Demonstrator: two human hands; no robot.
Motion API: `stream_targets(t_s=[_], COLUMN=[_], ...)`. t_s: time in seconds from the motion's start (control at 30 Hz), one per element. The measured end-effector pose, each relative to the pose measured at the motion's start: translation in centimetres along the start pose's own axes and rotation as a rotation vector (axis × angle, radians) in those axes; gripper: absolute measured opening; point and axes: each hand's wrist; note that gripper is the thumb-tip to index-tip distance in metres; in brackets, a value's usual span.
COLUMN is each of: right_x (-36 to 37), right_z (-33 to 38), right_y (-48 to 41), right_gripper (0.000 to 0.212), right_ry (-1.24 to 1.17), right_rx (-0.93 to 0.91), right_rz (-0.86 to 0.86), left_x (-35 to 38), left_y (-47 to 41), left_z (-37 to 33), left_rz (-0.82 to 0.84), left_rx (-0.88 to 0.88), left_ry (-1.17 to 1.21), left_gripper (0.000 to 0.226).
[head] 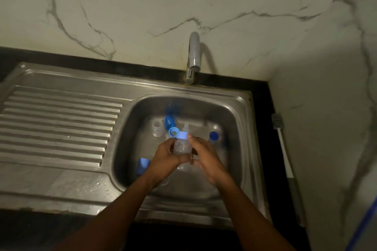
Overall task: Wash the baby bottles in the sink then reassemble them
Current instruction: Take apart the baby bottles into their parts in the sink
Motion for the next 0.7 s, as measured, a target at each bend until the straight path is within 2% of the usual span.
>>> stream_targets(t_s=[0.1,0.17,0.23,0.3,0.37,0.47,0.57,0.67,0.7], right_x=[1.8,3.0,4.7,5.8,6.6,7.2,7.2,6.1,5.8], right_z=[1.0,1.7,2.2,2.5,2.9,3.4,3.7,3.6,3.7], right_y=[1.6,2.3,3.2,3.8,4.5,5.8,7.1,7.7,7.9], right_gripper=[0.054,0.048,0.038,0.029,0.023,0.018,0.013,0.015,0.023], right_ry=[0.008,0.018,0.051,0.056,0.026,0.068,0.024,-0.203,-0.229], right_rx=[-0.025,-0.025,-0.054,-0.112,-0.167,-0.202,-0.282,-0.335,-0.323], right_rz=[-0.056,-0.182,-0.328,-0.415,-0.416,-0.352,-0.209,0.170,0.255], left_x=[0.1,0.6,1.3,2.0,1.9,1.0,-0.1,-1.1,-1.5], left_y=[1.1,2.1,3.3,3.7,4.6,5.9,6.8,6.7,6.6], left_z=[-0.6,-0.8,-0.7,-0.7,-1.8,-2.9,-4.2,-4.6,-4.6], left_rz=[0.044,0.113,0.098,0.002,-0.050,0.178,0.388,0.666,0.750], left_rx=[0.043,0.095,0.120,0.069,-0.022,-0.031,-0.043,-0.161,-0.210], left_ry=[-0.147,-0.251,-0.340,-0.410,-0.464,-0.310,-0.224,-0.007,0.073], left_gripper=[0.048,0.060,0.065,0.057,0.036,0.014,0.010,0.020,0.025])
Point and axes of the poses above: each hand's wrist, its own y-axis away from the middle knuckle, its own x-axis out of the palm, z = x × y, and after that the axes turned 15 degrees about z, right-handed
